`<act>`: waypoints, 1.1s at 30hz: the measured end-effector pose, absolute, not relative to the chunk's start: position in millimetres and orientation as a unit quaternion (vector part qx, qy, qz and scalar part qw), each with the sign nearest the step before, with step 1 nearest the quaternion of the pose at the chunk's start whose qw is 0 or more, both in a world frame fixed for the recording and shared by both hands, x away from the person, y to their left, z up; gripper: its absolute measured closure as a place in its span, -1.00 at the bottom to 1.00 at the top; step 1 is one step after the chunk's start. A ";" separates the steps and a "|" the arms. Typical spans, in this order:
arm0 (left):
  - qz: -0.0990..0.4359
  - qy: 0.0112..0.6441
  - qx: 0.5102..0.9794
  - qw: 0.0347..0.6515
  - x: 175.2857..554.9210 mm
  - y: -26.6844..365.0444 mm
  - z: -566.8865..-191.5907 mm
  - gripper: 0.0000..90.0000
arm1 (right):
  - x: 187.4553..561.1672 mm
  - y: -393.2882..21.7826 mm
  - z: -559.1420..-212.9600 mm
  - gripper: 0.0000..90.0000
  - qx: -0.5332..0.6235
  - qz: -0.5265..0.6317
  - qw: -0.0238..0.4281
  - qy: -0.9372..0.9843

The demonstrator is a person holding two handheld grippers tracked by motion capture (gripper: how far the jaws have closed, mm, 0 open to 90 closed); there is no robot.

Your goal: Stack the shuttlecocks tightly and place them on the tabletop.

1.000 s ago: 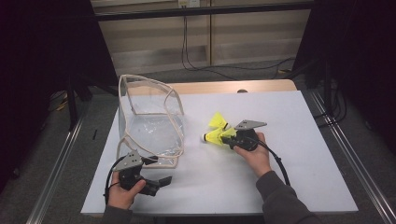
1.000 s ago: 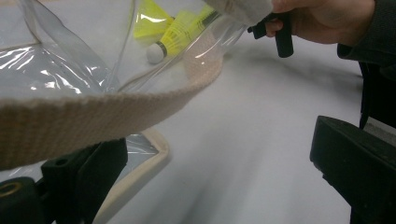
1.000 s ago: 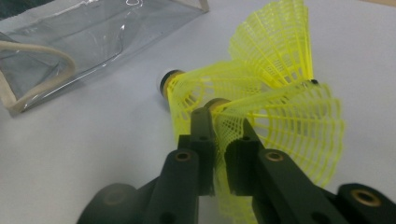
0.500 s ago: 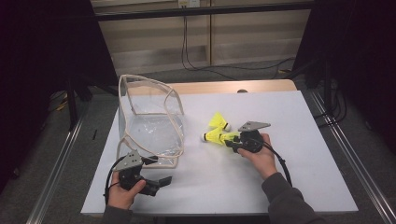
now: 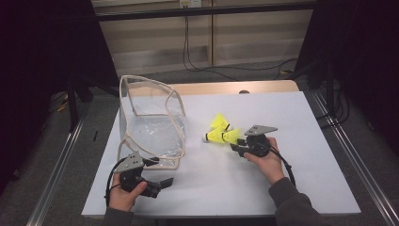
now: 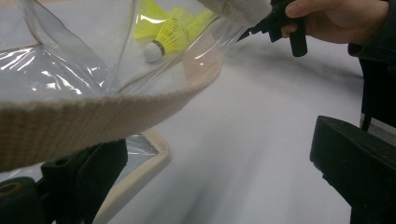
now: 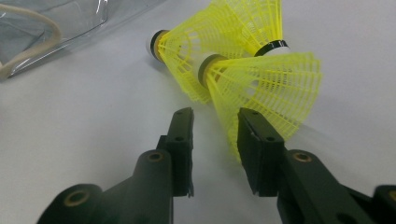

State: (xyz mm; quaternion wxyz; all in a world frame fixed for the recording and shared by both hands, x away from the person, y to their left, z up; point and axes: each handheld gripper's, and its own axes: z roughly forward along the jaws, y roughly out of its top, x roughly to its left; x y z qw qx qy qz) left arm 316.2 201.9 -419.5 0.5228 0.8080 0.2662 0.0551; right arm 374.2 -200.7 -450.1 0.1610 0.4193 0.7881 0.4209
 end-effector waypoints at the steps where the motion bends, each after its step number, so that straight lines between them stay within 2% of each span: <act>1: 0.055 0.266 0.808 0.523 316.2 202.0 -419.5 -0.91 | 374.1 -201.0 -450.0 0.52 0.419 0.421 0.163 0.788; 17: 0.054 0.266 0.807 0.524 316.1 202.1 -419.4 -0.91 | 374.2 -205.6 -449.6 0.79 0.419 0.422 0.178 0.784; 24: 0.055 0.268 0.806 0.525 316.1 202.1 -419.5 -0.91 | 374.6 -204.2 -450.0 0.96 0.410 0.428 0.168 0.788; 33: 0.055 0.268 0.806 0.525 316.2 202.1 -419.4 -0.91 | 374.0 -205.5 -446.3 1.00 0.403 0.438 0.165 0.786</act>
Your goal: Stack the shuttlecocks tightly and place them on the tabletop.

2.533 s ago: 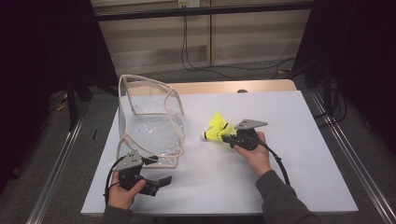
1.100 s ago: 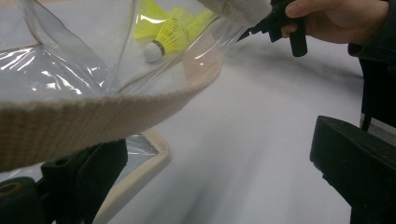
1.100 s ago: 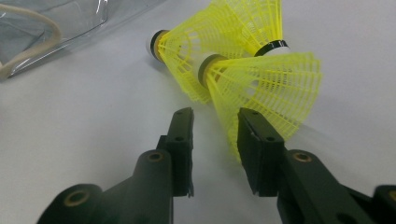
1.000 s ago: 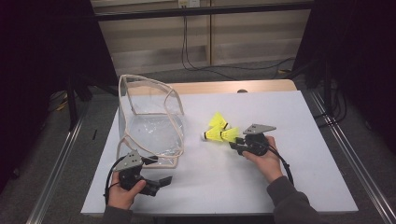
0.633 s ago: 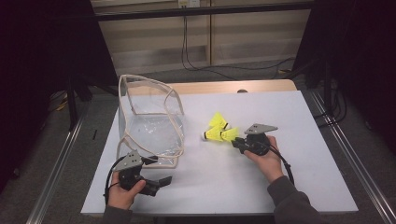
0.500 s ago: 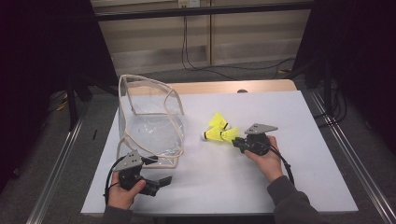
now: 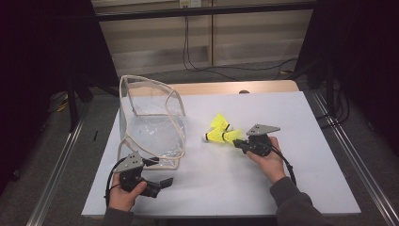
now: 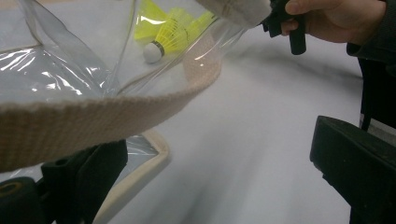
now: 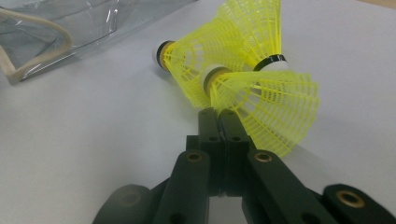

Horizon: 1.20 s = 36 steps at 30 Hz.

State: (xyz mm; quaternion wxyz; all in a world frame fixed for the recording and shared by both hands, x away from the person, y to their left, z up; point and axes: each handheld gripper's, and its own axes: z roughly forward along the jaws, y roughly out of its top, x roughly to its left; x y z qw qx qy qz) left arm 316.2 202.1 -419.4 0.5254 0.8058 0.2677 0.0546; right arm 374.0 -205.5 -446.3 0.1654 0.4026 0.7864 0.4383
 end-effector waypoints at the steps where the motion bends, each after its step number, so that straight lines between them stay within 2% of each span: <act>1: 0.055 0.267 0.806 0.525 316.2 202.1 -419.4 -0.91 | 374.2 -205.9 -446.1 1.00 0.401 0.440 0.166 0.786; 36: 0.054 0.267 0.807 0.524 316.2 202.3 -419.5 -0.91 | 380.5 -188.6 -439.7 1.00 0.381 0.455 0.157 0.790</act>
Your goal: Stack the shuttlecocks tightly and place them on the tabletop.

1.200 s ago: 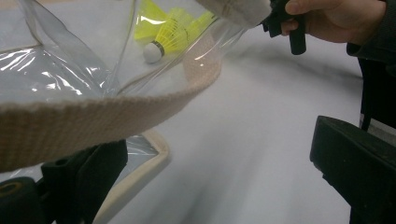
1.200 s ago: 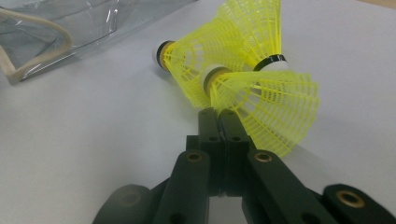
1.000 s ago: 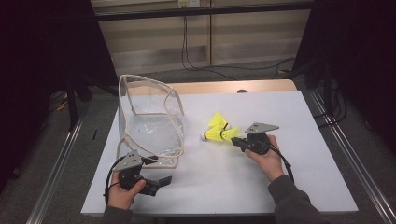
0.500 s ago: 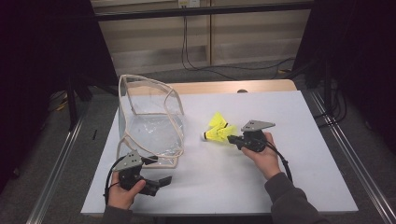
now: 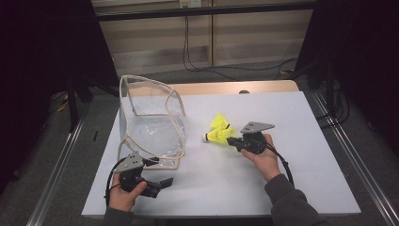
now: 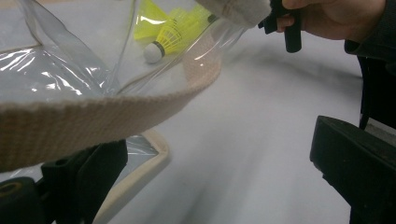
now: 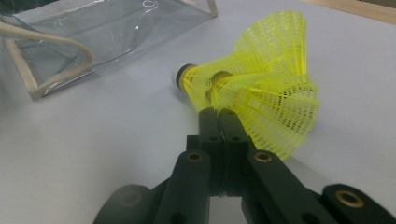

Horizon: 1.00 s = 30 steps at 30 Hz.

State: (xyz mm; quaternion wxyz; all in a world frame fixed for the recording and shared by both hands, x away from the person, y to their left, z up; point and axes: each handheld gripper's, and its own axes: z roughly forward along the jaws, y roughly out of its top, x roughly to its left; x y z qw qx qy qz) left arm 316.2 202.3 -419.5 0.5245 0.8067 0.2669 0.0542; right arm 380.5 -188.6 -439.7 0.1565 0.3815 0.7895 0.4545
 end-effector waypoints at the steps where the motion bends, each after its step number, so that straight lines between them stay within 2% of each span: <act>1: 0.054 0.267 0.807 0.524 316.1 202.2 -419.5 -0.91 | 380.6 -188.2 -439.9 1.00 0.380 0.454 0.156 0.791; 30: 0.054 0.266 0.807 0.524 316.2 202.4 -419.6 -0.91 | 382.3 -183.8 -442.1 1.00 0.378 0.456 0.152 0.791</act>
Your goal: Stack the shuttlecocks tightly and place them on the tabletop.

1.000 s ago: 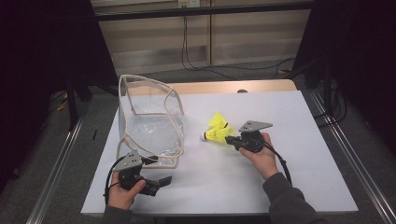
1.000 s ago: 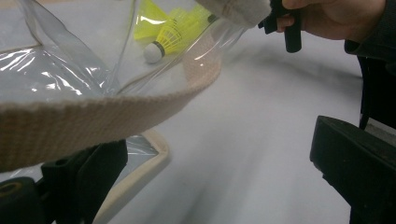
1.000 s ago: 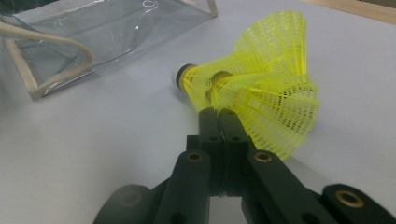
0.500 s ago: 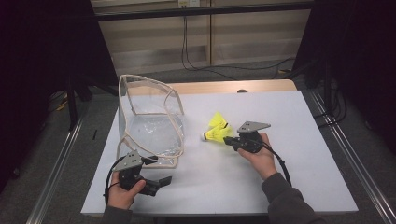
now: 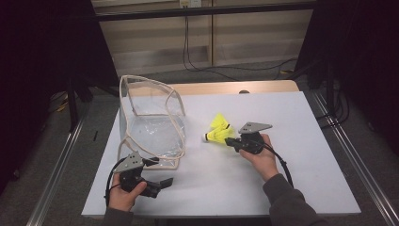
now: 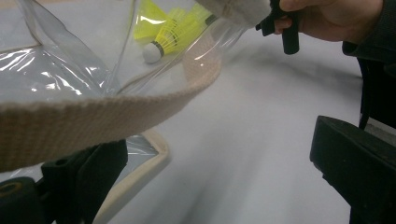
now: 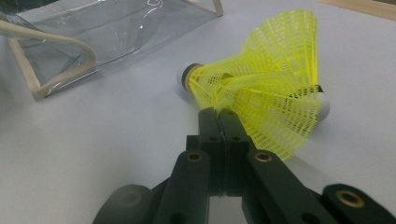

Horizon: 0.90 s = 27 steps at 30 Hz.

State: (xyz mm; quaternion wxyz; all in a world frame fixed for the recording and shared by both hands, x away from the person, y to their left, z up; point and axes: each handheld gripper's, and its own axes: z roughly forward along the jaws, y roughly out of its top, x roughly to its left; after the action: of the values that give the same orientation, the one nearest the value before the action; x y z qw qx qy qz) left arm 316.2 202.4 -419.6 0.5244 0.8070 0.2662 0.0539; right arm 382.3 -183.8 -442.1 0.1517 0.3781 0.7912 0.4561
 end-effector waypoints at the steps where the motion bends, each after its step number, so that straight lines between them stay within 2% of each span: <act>1: 0.054 0.266 0.807 0.525 316.2 202.4 -419.6 -0.91 | 382.5 -183.7 -442.2 1.00 0.377 0.456 0.151 0.792; 13: 0.054 0.266 0.807 0.525 316.2 202.5 -419.5 -0.91 | 382.1 -182.0 -443.2 0.99 0.375 0.455 0.148 0.794; 27: 0.054 0.266 0.807 0.524 316.1 202.5 -419.5 -0.91 | 383.5 -182.7 -445.3 0.83 0.381 0.445 0.160 0.794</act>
State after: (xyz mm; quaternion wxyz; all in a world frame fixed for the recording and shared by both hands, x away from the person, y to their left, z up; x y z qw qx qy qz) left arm 316.1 202.5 -419.5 0.5241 0.8072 0.2660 0.0544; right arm 383.5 -182.7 -445.3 0.1602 0.3808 0.7944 0.4453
